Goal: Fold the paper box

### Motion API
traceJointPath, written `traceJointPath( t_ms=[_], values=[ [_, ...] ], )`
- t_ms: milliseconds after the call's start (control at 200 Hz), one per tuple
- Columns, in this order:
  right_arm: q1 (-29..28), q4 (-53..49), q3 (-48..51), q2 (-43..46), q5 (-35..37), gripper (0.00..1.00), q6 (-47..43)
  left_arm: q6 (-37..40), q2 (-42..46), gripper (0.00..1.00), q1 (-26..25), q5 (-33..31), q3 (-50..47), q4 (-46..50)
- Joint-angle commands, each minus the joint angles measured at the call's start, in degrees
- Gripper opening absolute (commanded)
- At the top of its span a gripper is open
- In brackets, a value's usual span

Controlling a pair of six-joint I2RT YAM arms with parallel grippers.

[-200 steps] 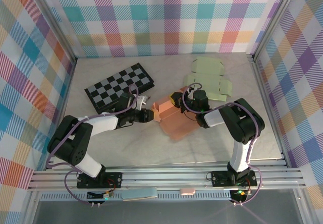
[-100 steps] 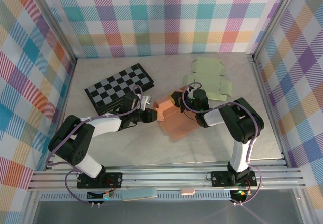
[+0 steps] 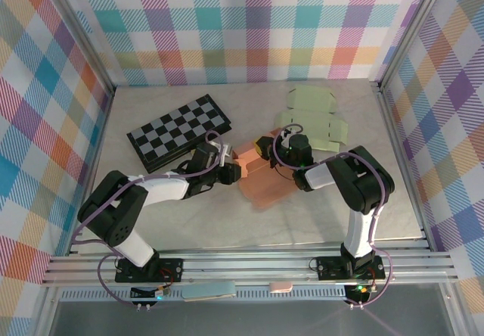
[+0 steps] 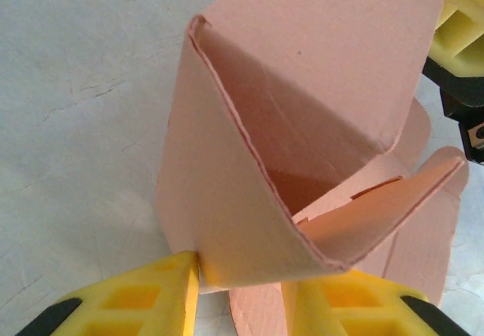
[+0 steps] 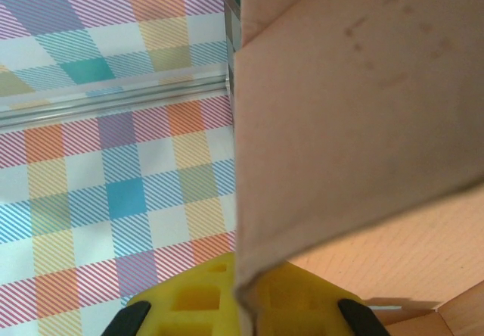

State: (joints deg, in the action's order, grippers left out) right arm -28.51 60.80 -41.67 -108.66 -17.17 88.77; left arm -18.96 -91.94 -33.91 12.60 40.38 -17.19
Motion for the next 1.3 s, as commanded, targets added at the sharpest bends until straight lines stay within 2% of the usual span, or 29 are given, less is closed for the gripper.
traceJointPath(
  t_ms=[0, 865, 1295],
  values=[
    [-0.6, 2.8, 0.5, -1.5, 1.3, 0.0, 1.6, -1.1, -1.3, 0.33, -1.0, -4.5, 2.0, -2.7],
    [-3.5, 2.5, 2.6, -2.2, 6.4, 0.0, 2.9, -4.2, -5.7, 0.32, -4.1, -16.7, 6.6, -0.7],
    [-3.9, 1.1, 2.0, -2.5, 6.7, 0.0, 3.8, -5.9, -7.9, 0.24, -4.7, -20.2, 9.6, 2.5]
  ],
)
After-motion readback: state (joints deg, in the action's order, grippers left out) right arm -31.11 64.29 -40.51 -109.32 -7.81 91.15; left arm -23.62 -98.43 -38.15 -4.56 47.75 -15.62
